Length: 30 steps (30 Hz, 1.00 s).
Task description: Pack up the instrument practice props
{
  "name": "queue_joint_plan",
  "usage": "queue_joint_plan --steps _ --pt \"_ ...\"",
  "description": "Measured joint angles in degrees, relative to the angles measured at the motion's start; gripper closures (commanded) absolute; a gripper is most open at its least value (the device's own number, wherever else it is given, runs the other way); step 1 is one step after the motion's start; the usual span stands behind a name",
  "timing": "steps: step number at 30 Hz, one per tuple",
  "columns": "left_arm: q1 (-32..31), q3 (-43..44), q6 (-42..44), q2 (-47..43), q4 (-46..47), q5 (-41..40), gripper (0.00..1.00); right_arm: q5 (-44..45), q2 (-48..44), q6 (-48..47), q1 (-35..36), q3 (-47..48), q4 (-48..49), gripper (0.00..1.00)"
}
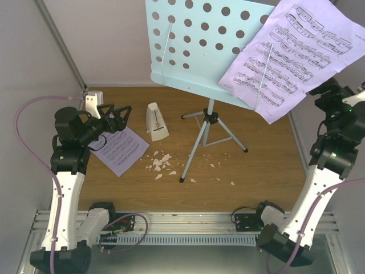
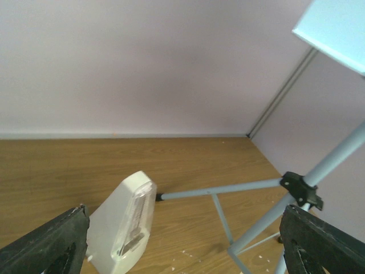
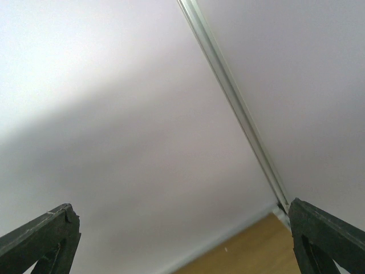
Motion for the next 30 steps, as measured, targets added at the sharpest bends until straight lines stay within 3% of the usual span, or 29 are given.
queue_joint_plan --steps 6,16,30 --pt "-0.2 1.4 1.4 -0.9 -1.4 3.0 0.08 -0.1 -1.5 3.3 -1.8 8.8 -0.4 0.0" --pt "-0.3 1.4 1.4 -1.6 -1.0 8.8 0.07 0.7 -10.6 8.9 -1.8 13.6 3.3 0.0" --pt "-0.4 2.6 1.9 -1.8 -1.1 14.0 0.05 -13.0 -12.2 13.0 -1.9 6.8 15.2 0.0"
